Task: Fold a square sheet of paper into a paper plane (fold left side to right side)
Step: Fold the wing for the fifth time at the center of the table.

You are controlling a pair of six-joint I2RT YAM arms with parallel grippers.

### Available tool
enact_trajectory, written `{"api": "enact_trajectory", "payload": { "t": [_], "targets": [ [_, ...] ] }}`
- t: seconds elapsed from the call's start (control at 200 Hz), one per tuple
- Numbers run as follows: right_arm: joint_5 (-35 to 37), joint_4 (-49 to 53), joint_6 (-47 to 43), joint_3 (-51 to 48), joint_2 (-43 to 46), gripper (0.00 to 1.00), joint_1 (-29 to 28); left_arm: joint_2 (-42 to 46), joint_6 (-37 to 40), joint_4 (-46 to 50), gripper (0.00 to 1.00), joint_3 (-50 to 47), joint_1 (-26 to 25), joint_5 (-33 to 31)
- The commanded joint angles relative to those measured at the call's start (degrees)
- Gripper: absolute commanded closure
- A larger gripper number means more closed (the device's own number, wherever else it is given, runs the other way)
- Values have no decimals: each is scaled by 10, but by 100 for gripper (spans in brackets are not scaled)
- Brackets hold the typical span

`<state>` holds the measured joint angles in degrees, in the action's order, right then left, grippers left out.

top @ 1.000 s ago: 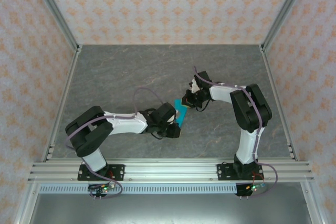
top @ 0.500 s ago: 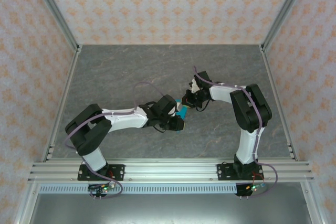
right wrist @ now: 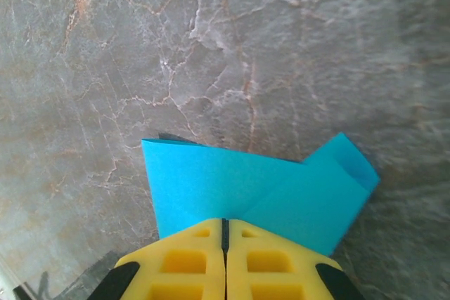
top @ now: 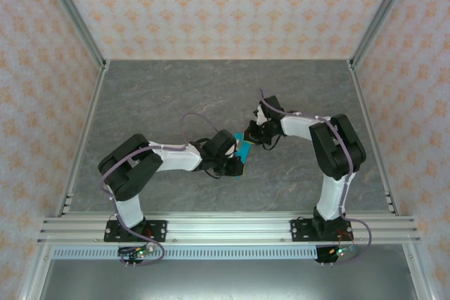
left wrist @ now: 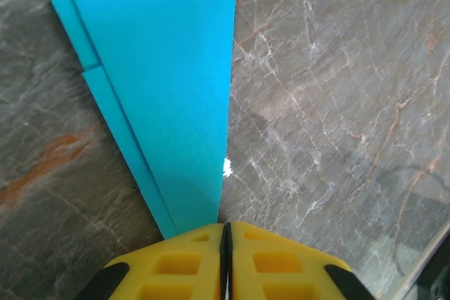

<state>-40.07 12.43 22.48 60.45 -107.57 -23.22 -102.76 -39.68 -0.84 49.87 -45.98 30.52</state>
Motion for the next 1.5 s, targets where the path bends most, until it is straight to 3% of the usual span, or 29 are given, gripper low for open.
{"api": "enact_trajectory", "payload": {
  "t": [0.0, 0.205, 0.405, 0.891, 1.221, 1.496],
  "targets": [
    [39, -11, 6, -16, 56, 93, 0, -9, -14, -34, 93, -39, 2, -11],
    [45, -8, 17, -79, 146, 93, 1, -8, -24, -68, 97, -64, 5, -3],
    [5, -80, 70, -149, 178, 94, -26, -5, -22, -67, 97, -60, 5, 0],
    [7, -151, 114, -175, 110, 94, -76, -3, -23, -59, 97, -54, 5, -3],
    [105, -39, 7, -99, 64, 94, -68, -5, -21, -56, 97, -59, 5, -5],
    [108, -29, -33, -48, 21, 94, -20, -6, -25, -65, 97, -71, 5, -5]
  ]
}}
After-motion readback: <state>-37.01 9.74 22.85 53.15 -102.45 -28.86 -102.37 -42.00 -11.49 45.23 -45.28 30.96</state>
